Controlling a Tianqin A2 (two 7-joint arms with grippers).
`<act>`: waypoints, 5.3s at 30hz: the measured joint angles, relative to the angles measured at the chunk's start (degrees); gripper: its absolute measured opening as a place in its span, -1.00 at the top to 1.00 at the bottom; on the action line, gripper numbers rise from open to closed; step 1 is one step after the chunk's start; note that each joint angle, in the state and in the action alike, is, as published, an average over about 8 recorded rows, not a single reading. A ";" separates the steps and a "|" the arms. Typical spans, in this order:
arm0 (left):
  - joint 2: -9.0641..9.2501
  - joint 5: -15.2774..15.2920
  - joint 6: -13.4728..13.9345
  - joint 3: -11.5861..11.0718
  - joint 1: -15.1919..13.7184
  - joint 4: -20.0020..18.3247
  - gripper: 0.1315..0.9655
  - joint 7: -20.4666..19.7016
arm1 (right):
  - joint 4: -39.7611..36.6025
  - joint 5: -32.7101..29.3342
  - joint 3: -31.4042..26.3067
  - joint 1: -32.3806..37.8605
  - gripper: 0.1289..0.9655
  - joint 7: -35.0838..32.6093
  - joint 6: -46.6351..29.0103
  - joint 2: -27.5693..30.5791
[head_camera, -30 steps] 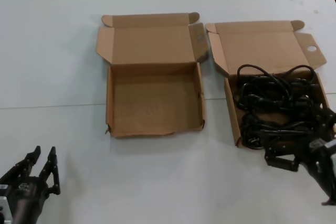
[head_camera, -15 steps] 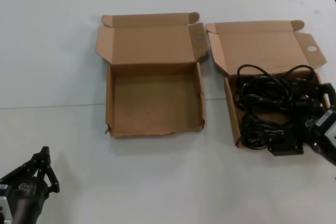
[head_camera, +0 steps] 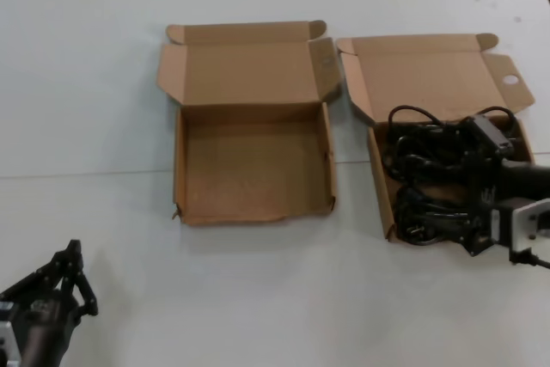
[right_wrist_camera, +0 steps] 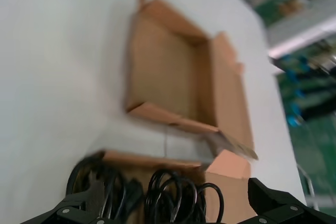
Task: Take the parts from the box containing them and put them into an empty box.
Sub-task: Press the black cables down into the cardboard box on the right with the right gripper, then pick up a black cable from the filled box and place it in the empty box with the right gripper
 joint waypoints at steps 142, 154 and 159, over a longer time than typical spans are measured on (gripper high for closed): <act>0.00 0.01 0.00 0.00 0.00 0.00 0.94 -0.01 | 12.25 -56.08 80.05 -13.23 0.93 0.00 -71.96 -45.67; 0.00 0.02 0.00 0.00 0.00 0.00 0.94 -0.06 | 10.06 -55.72 78.00 -9.90 0.93 0.00 -69.15 -51.98; 0.00 0.03 0.00 0.00 0.00 0.00 0.94 -0.04 | 7.77 -54.76 75.77 -9.05 0.93 0.00 -66.08 -54.31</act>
